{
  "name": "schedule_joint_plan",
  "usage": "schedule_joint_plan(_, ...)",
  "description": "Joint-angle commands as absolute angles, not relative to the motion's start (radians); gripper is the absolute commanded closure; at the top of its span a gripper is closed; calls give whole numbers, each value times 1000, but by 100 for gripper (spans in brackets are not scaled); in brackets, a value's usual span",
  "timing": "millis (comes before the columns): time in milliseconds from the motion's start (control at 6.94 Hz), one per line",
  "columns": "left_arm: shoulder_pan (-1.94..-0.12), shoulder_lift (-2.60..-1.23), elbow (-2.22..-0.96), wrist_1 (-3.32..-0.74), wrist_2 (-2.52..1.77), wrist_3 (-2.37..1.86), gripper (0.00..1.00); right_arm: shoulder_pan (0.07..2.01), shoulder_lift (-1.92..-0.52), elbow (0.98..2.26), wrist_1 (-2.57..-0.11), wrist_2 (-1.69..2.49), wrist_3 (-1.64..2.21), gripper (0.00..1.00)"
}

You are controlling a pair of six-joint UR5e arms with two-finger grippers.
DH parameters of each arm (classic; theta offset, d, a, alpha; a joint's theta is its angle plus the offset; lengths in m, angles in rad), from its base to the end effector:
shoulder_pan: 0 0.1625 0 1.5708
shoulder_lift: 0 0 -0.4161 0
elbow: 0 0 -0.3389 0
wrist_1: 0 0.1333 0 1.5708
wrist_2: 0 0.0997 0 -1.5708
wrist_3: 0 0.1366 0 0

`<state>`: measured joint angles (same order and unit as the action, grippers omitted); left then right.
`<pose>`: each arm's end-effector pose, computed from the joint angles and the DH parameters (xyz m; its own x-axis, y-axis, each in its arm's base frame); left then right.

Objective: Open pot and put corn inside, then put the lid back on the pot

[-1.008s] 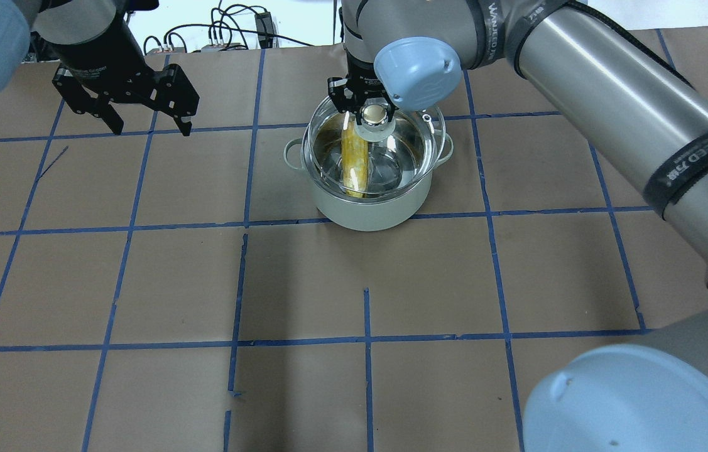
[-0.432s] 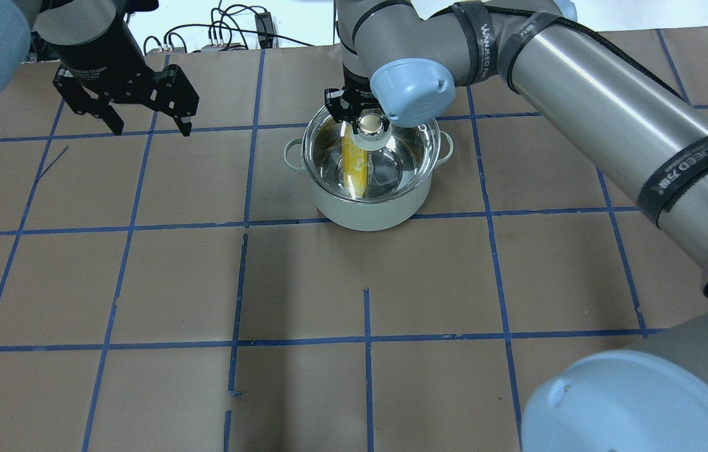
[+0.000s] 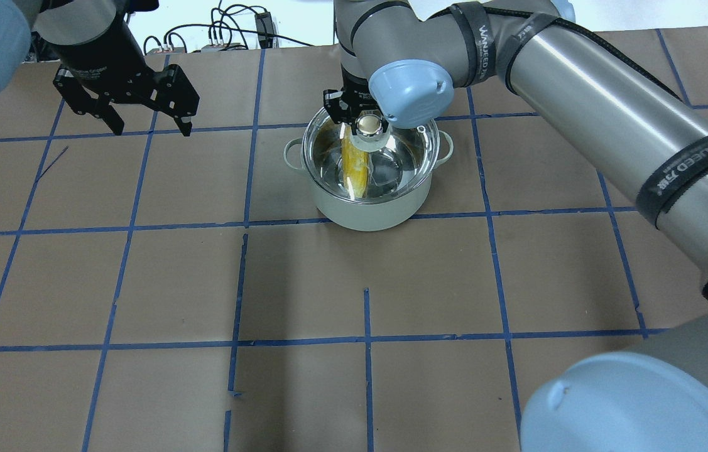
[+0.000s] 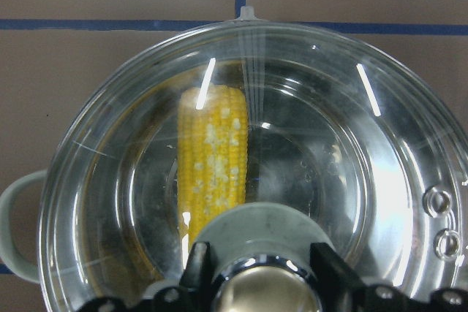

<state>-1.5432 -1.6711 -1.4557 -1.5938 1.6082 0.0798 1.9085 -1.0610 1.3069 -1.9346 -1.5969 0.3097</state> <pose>-0.1149 -0.4825 0.4442 -0.9979 0.0525 -0.0366 0.0521 0.9986 0.0112 0.3367 -0.5673 0.3193 -0.9996 -0.0271 -0.0112 -0.0256 0.9925 -0.1199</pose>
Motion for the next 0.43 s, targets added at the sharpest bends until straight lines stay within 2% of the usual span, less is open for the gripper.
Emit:
schedule_joint_plan(0, -1543, -1671, -1456, -1594, 1608, 80, 0, 1914, -1060, 1308, -1936, -1597, 319, 93)
schedule_joint_plan(288, -1543, -1667, -1457, -1591, 1614, 78, 0, 1916, -1058, 1308, -1936, -1597, 319, 93)
